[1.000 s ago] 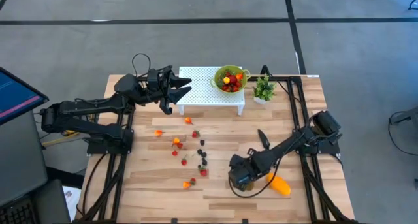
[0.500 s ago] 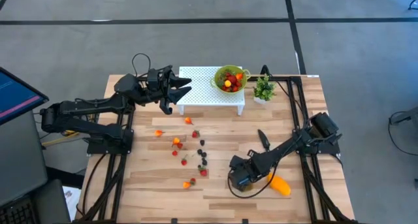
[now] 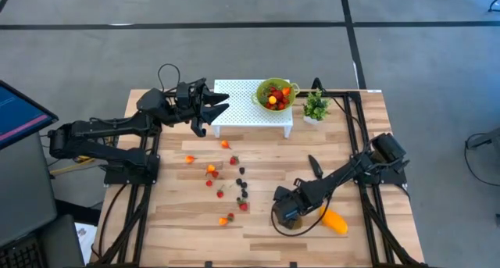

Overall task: Pick & Place Fruit
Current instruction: Put the black cherry into the green strainer bowl

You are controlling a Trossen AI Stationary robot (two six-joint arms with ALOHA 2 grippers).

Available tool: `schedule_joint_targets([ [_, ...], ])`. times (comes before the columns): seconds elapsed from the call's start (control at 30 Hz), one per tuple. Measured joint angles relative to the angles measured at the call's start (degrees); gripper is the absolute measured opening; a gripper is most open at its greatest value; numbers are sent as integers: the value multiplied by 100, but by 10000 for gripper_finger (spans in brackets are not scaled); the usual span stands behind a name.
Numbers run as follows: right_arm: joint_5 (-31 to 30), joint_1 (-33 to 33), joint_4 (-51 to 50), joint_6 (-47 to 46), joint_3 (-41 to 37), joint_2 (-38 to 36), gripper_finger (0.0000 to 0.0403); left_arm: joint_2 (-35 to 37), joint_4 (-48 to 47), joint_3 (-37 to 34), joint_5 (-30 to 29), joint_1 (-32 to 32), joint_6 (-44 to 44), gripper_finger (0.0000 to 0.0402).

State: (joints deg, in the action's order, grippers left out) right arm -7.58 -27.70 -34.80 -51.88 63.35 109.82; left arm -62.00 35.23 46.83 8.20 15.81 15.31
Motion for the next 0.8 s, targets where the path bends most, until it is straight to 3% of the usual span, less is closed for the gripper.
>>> schedule_joint_targets([
  [0.2,-200,-6,125,126,-39,-289,0,0,1,2,1,0,0,159],
  [0.4,-965,109,275,558,-15,-915,0,0,0,0,1,0,2,159],
  [0.8,-1495,977,574,2251,0,-2368,0,0,-1,0,1,0,2,159],
])
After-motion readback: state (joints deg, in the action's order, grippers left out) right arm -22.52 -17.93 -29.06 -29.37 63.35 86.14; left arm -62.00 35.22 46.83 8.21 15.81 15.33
